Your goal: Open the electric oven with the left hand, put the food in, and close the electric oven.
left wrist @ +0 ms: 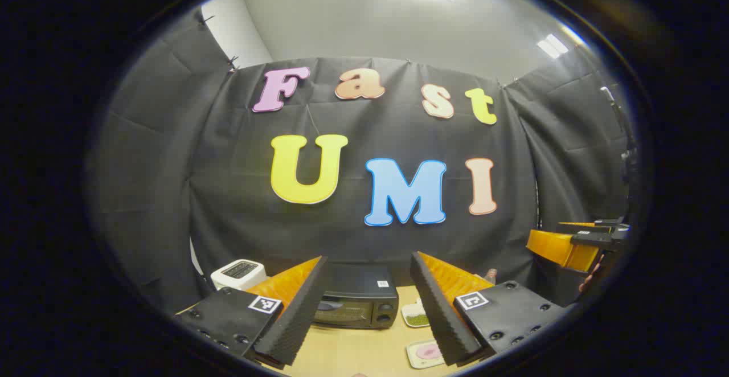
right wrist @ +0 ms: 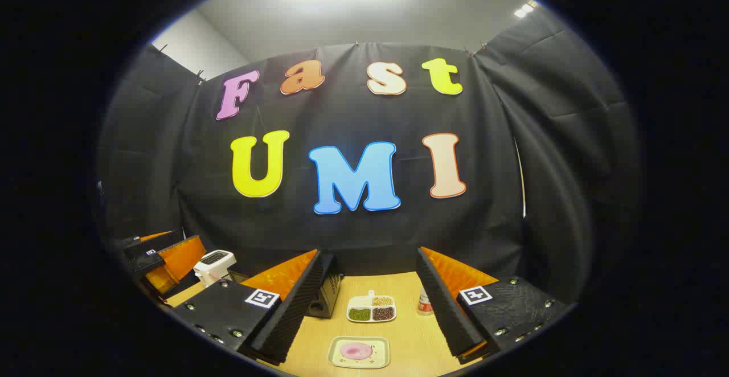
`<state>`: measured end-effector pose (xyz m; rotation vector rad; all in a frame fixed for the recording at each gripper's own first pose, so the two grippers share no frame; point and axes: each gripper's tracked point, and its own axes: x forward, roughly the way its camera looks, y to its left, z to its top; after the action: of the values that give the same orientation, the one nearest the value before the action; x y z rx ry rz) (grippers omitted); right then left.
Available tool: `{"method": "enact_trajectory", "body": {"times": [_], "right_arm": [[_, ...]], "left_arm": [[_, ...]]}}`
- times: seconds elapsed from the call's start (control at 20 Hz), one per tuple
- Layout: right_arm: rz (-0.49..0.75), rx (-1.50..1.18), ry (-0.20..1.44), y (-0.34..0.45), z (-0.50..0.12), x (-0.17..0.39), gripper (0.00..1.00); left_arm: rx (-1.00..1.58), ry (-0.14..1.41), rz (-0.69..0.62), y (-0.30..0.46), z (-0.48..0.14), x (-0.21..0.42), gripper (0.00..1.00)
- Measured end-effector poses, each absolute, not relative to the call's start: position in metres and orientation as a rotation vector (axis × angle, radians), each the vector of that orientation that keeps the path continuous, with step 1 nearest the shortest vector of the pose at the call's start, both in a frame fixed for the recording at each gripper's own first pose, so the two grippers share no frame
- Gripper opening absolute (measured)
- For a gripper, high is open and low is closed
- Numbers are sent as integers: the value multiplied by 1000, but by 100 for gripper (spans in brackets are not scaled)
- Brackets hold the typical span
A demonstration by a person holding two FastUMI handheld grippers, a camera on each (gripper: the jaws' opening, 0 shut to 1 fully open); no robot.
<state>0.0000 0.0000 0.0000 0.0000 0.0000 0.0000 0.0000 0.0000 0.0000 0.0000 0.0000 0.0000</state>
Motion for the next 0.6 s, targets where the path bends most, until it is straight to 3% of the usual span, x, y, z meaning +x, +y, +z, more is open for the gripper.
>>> {"method": "enact_trajectory", "body": {"times": [0.35,0.45,0.5,0.55,0.6], "right_arm": [[-9,-4,-11,-4,2,8,99],[-9,-15,-14,-4,3,9,99],[-5,-15,-17,-4,3,9,99],[-5,-16,-15,-5,3,10,99],[-2,-17,-11,-5,2,12,99]], "left_arm": [[-9,-9,14,6,1,7,100],[-5,-3,18,7,-1,8,91],[-3,-5,16,7,0,9,91],[4,-6,15,5,0,10,100],[11,-6,15,5,0,11,100]]}}
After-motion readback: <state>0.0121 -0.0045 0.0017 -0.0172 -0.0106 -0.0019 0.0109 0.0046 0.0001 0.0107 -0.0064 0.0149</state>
